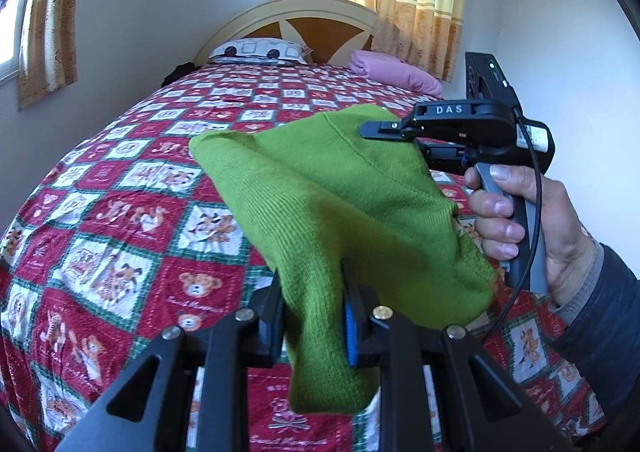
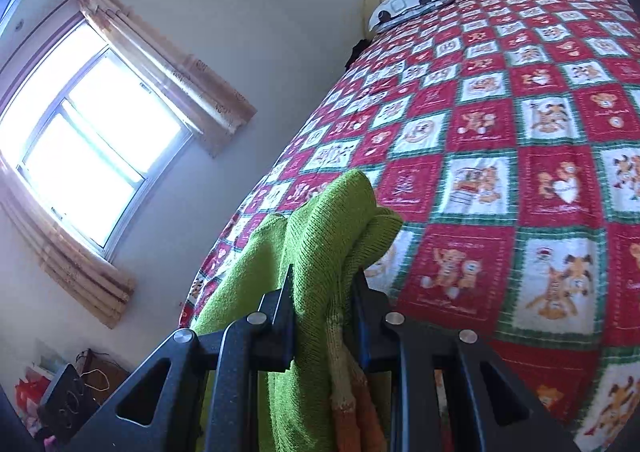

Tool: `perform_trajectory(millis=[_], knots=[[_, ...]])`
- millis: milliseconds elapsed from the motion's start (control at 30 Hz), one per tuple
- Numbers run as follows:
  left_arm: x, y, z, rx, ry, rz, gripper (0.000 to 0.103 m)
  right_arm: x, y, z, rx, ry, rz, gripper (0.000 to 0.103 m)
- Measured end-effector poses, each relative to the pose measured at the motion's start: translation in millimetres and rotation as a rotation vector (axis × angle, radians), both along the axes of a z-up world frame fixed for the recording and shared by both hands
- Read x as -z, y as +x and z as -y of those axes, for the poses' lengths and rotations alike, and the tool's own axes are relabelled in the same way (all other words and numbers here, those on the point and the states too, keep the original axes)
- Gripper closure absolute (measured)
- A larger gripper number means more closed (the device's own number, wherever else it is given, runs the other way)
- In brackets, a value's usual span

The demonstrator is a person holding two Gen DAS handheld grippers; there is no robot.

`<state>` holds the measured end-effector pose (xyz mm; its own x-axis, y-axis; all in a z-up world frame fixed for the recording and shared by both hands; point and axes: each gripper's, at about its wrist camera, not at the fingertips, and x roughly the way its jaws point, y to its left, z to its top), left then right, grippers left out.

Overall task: Fold small clothes
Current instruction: 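Lift the green bundle with the right gripper and hold it above the quilt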

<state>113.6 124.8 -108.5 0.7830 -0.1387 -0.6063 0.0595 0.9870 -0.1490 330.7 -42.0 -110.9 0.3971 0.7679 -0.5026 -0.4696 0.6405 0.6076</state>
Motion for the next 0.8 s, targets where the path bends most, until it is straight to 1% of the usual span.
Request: perform_trajectory(millis=[400,800], knots=[[7.3,-5.8,-34.7,-0.068,0.005,0.002,0.079,-1.1,7.8,-58.5,-0.078,-0.021,-0.001,0.080],[30.9,-8.2,-57.1,-0.110,0.026,-0.035,0.079,18.0,10.9,-99.3,-0.128,-0.064,-0.024,0.080]])
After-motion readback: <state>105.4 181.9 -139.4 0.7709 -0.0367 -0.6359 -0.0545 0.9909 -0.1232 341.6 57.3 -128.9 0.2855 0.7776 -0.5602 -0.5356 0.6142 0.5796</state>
